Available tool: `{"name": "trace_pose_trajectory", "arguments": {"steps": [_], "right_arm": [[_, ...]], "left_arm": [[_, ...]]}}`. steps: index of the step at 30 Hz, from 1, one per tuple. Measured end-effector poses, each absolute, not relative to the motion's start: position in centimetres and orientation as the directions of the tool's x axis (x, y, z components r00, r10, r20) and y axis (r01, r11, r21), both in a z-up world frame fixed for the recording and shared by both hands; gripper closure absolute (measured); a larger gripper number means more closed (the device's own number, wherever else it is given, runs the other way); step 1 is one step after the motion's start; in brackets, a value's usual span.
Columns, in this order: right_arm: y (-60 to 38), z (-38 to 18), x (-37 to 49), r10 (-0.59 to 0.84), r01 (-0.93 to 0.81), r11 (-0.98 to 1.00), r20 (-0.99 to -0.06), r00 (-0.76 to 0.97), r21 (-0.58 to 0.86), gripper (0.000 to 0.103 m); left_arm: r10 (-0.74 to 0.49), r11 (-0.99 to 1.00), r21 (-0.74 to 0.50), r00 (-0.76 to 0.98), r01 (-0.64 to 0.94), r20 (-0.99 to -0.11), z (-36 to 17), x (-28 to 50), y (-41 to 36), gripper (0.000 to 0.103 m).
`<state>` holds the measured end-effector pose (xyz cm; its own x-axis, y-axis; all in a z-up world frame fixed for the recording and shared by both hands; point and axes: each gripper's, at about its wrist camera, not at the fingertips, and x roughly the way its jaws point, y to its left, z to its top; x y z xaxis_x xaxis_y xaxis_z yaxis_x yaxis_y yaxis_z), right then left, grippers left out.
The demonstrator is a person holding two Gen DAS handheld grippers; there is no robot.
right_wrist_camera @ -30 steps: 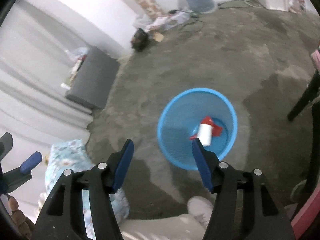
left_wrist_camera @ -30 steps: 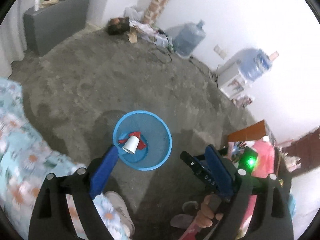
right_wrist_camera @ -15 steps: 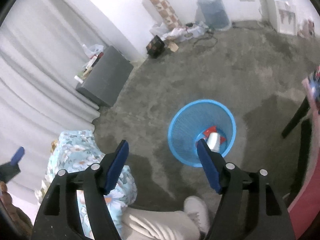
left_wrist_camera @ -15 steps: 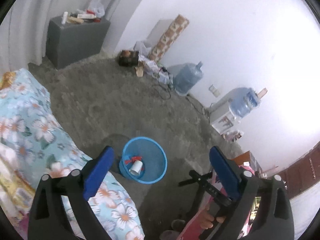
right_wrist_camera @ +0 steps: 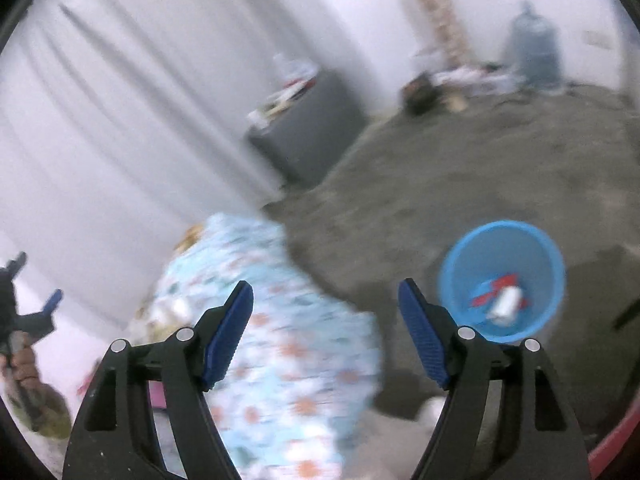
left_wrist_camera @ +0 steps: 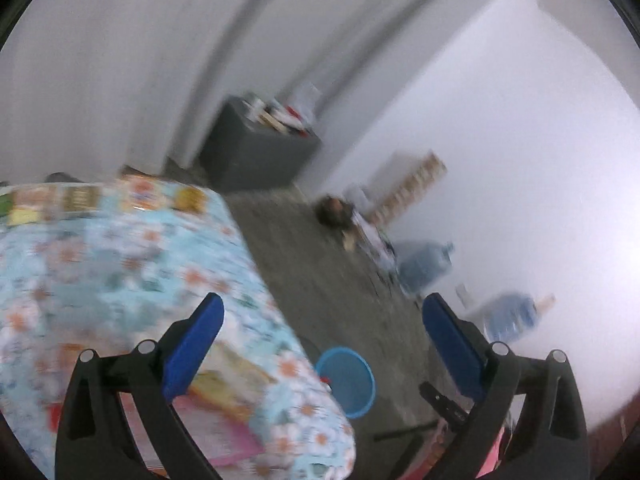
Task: Collect trash
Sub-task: 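Grasp the clear plastic cup with the left tool while the right tool grasps a yellow wrapper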
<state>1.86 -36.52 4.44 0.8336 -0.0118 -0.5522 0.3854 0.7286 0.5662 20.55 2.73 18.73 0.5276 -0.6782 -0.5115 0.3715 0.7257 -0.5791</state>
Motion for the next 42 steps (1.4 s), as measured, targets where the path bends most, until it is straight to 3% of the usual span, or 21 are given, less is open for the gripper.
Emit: {"name": "trace_pose_trajectory", "arguments": {"steps": [5,9,17,22,28,36,42], "right_arm": [[-34.0,4.5,6.3,0.192,0.237,0.727,-0.523,0.831,0.644,0.032],[-31.8,4.3,8.5,0.276,0.19,0.72,-0.526,0.804,0.667,0.032],[-28.3,3.1,11.2,0.385,0.16,0.689,-0.544,0.746,0.707,0.032],[-26.9,2.2,12.2,0.418,0.17,0.673,-0.56,0.715,0.72,0.032],[-26.3,0.9,12.8,0.463,0.179,0.644,-0.565,0.683,0.744,0.032],[-24.8,-0.5,14.4,0.557,0.196,0.54,-0.522,0.645,0.819,0.032],[-23.6,-1.6,16.1,0.603,0.217,0.473,-0.493,0.627,0.854,0.031]], "left_arm": [[-0.597,0.776,-0.569,0.61,0.274,-0.521,17.4,19.9,9.8,0.006],[-0.591,0.775,-0.585,0.597,0.237,-0.542,15.0,20.0,12.4,0.006],[-0.614,0.759,-0.599,0.585,0.254,-0.53,12.2,20.1,14.2,0.006],[-0.595,0.76,-0.623,0.587,0.186,-0.55,10.2,21.6,15.9,0.006],[-0.519,0.812,-0.576,0.568,0.095,-0.639,6.2,24.1,17.4,0.021],[-0.562,0.787,-0.613,0.489,0.067,-0.667,1.9,26.4,18.3,0.037],[-0.529,0.824,-0.562,0.447,0.069,-0.721,0.3,26.8,18.1,0.052]]}}
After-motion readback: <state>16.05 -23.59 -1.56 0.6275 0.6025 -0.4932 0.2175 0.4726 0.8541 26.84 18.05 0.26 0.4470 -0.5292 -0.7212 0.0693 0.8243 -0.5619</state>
